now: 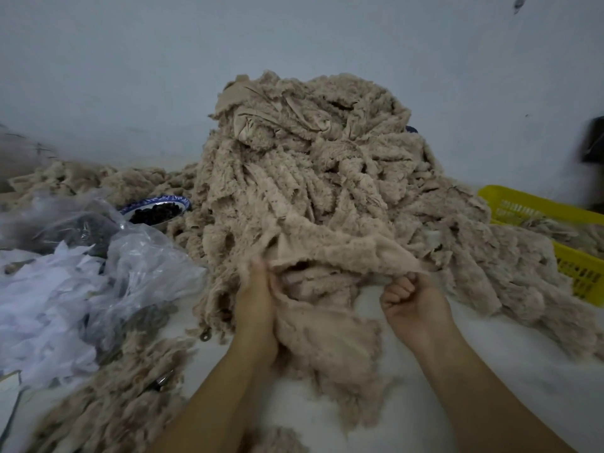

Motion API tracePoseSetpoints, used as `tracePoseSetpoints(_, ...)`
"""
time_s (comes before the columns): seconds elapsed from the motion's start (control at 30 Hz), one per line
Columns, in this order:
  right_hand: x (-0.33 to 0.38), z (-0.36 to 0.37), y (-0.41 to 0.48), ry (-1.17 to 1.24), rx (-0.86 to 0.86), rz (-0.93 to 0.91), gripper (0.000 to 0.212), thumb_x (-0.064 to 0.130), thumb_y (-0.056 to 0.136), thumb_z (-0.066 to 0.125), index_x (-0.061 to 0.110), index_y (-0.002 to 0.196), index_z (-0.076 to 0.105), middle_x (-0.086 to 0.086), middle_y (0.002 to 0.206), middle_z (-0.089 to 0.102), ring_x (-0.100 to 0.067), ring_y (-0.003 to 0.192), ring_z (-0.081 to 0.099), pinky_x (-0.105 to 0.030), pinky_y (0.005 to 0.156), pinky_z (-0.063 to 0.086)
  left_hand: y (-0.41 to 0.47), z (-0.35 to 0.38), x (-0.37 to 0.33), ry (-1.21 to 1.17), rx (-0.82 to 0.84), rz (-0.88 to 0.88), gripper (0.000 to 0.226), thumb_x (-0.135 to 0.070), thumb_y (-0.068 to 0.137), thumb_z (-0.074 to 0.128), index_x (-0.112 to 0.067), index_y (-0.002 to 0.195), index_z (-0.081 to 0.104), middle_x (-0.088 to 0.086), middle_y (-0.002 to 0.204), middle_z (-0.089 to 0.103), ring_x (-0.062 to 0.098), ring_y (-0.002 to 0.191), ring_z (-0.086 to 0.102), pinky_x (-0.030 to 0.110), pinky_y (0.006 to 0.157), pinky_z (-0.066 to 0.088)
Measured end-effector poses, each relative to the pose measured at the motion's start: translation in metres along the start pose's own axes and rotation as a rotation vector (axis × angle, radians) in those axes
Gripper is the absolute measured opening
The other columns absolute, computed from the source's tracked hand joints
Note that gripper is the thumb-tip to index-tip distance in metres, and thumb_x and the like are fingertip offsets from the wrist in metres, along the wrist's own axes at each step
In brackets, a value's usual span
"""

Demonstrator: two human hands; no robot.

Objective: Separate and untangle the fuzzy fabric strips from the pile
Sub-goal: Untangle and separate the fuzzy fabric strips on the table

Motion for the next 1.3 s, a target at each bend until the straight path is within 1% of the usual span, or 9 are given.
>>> tracePoseSetpoints(0.27, -0.026, 0.003, -0.007, -0.675, -0.03, -0.404, 0.012, 0.022, 0.1, 0.05, 0.017, 0.099, 0.06, -0.001, 0.089, 0.065, -0.015, 0.074, 0.062, -0.029, 0.065, 0.048, -0.006, 0.003, 0.005, 0.005, 0.144, -0.003, 0.038, -0.054, 0.097, 0.052, -0.027, 0.097, 0.079, 0.001, 0.095, 0.078, 0.018, 0.088, 0.075, 0.033, 0.071, 0.06)
tracePoseSetpoints(0.4, -0.035, 0.003, -0.02, -1.038, 0.035, -0.714, 0.018, 0.033, 0.099, 0.052, 0.029, 0.082, 0.059, 0.008, 0.072, 0.059, -0.008, 0.063, 0.053, -0.023, 0.06, 0.047, -0.019, 0.009, 0.009, 0.224, 0.275, 0.102, 0.039, -0.057, 0.094, 0.052, -0.031, 0.084, 0.08, -0.007, 0.082, 0.077, 0.006, 0.078, 0.074, 0.02, 0.062, 0.057)
tracePoseSetpoints(0.57, -0.062, 0.015, -0.028, -0.875, 0.378, -0.106, 0.073, 0.074, 0.071, 0.068, 0.025, 0.126, 0.066, 0.004, 0.125, 0.069, -0.009, 0.118, 0.062, -0.029, 0.104, 0.045, -0.028, 0.012, 0.015, 0.475, 0.558, 0.228, 0.04, -0.07, 0.083, 0.045, -0.045, 0.092, 0.074, -0.018, 0.099, 0.075, -0.005, 0.098, 0.067, 0.01, 0.083, 0.051)
tracePoseSetpoints(0.67, -0.055, 0.02, -0.026, -0.737, 0.386, 0.158, 0.062, 0.056, 0.067, 0.075, 0.015, 0.114, 0.075, -0.006, 0.118, 0.072, -0.018, 0.11, 0.068, -0.029, 0.088, 0.055, -0.032, 0.012, 0.022, 0.719, 0.745, 0.272, 0.045, -0.072, 0.091, 0.037, -0.044, 0.112, 0.065, -0.029, 0.114, 0.065, -0.016, 0.111, 0.055, 0.007, 0.094, 0.041)
tracePoseSetpoints(0.9, -0.034, 0.039, -0.009, -0.724, 0.208, 0.116, 0.037, 0.042, 0.097, 0.057, 0.009, 0.104, 0.074, -0.009, 0.095, 0.077, -0.02, 0.081, 0.075, -0.026, 0.06, 0.057, -0.042, 0.017, 0.023, 0.959, 0.962, 0.343, 0.049, -0.058, 0.1, 0.036, -0.034, 0.06, 0.053, -0.018, 0.057, 0.054, -0.006, 0.054, 0.049, 0.013, 0.058, 0.038)
tracePoseSetpoints(0.97, -0.023, 0.046, 0.001, -0.639, 0.125, 0.057, 0.033, 0.035, 0.099, 0.054, 0.01, 0.089, 0.074, -0.007, 0.081, 0.076, -0.019, 0.066, 0.073, -0.023, 0.048, 0.053, -0.042, 0.016, 0.022, 0.922, 0.944, 0.34, 0.047, -0.055, 0.099, 0.037, -0.043, 0.06, 0.058, -0.016, 0.059, 0.056, -0.011, 0.056, 0.05, 0.009, 0.059, 0.038)
tracePoseSetpoints(1.1, 0.001, 0.052, 0.019, -0.446, 0.008, -0.034, 0.034, 0.035, 0.104, 0.042, 0.011, 0.113, 0.064, -0.004, 0.1, 0.066, -0.016, 0.083, 0.062, -0.029, 0.073, 0.052, -0.039, 0.012, 0.022, 0.747, 0.772, 0.299, 0.039, -0.065, 0.087, 0.039, -0.042, 0.095, 0.069, -0.03, 0.095, 0.069, -0.01, 0.097, 0.062, 0.006, 0.088, 0.044)
tracePoseSetpoints(1.2, -0.006, 0.042, 0.02, -0.571, 0.023, 0.059, 0.063, 0.059, 0.099, 0.038, 0.006, 0.121, 0.063, -0.01, 0.112, 0.069, -0.024, 0.093, 0.067, -0.036, 0.076, 0.053, -0.035, 0.012, 0.02, 0.627, 0.68, 0.32, 0.058, -0.068, 0.086, 0.041, -0.029, 0.121, 0.067, -0.031, 0.116, 0.065, -0.015, 0.111, 0.056, 0.001, 0.093, 0.039)
tracePoseSetpoints(1.3, -0.018, 0.035, 0.001, -0.811, 0.231, 0.224, 0.06, 0.067, 0.089, 0.052, 0.015, 0.101, 0.079, -0.01, 0.103, 0.076, -0.026, 0.092, 0.074, -0.032, 0.066, 0.059, -0.037, 0.014, 0.024, 0.66, 0.699, 0.285, 0.048, -0.074, 0.085, 0.042, -0.043, 0.112, 0.067, -0.037, 0.11, 0.064, -0.018, 0.108, 0.055, 0.001, 0.092, 0.039)
Point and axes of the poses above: each hand's wrist, its own y-axis towards the middle knuckle, its own z-axis out of the palm, x = y × z, the point moved 1 cm from there along y, towards the middle knuckle
